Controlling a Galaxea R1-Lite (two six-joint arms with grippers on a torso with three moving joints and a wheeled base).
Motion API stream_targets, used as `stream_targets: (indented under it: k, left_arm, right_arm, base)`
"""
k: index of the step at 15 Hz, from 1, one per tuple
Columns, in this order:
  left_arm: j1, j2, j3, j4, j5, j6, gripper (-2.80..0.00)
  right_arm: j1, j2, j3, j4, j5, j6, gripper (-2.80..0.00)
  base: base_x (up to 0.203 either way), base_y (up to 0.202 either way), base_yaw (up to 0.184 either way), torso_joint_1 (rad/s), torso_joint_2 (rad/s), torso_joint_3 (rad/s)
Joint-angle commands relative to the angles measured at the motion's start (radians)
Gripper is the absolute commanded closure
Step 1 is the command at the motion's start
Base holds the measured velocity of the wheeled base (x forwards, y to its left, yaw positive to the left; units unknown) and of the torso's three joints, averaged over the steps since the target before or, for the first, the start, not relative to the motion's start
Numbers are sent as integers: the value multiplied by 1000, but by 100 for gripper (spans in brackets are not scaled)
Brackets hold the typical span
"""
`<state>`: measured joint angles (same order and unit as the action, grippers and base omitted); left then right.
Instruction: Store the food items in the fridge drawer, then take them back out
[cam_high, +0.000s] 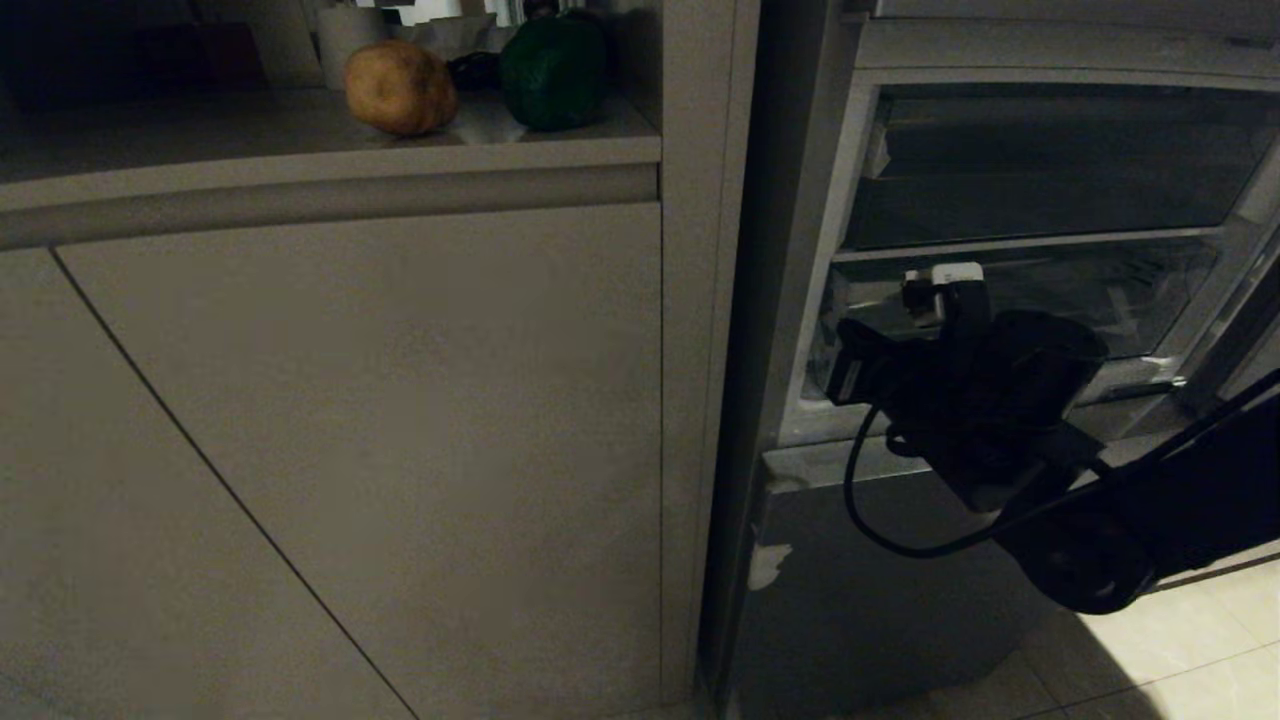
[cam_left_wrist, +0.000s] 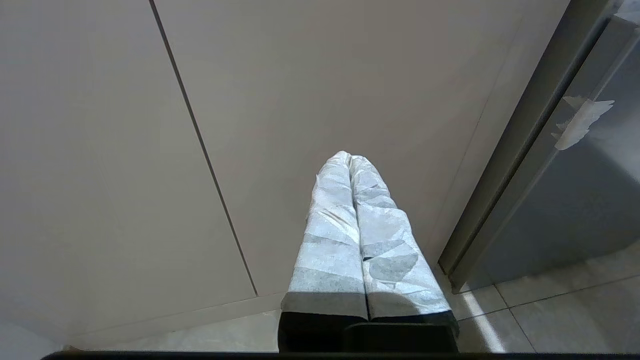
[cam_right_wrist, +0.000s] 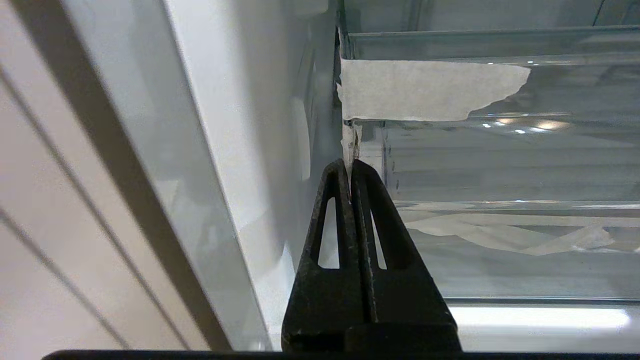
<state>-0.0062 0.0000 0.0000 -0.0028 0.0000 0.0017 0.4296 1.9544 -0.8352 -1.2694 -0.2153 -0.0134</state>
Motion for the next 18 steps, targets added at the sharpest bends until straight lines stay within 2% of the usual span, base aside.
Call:
stream_targets:
  k: [1, 9, 14, 15, 16, 18]
  left_arm:
    - [0, 2, 0, 0, 1, 0, 0]
    - [0, 2, 0, 0, 2, 0, 0]
    - [0, 2, 0, 0, 0, 0, 0]
    - [0, 2, 0, 0, 0, 0, 0]
    - [0, 2, 0, 0, 1, 0, 0]
    - [0, 2, 0, 0, 1, 0, 0]
  right_arm:
    - [0, -60, 45, -4, 0, 1, 0]
    - [30, -230, 245, -8, -9, 3, 0]
    - [146, -403, 463, -4, -89, -3, 0]
    - [154, -419, 504, -4, -99, -8, -256]
    - [157, -437, 526, -4, -104, -14, -280]
    - [159, -473, 563, -4, -105, -16, -280]
  base:
    - [0, 0, 0, 0, 0, 0]
    - [0, 0, 0, 0, 0, 0]
    - [0, 0, 0, 0, 0, 0]
    - [0, 0, 0, 0, 0, 0]
    - [0, 0, 0, 0, 0, 0]
    - [0, 0, 0, 0, 0, 0]
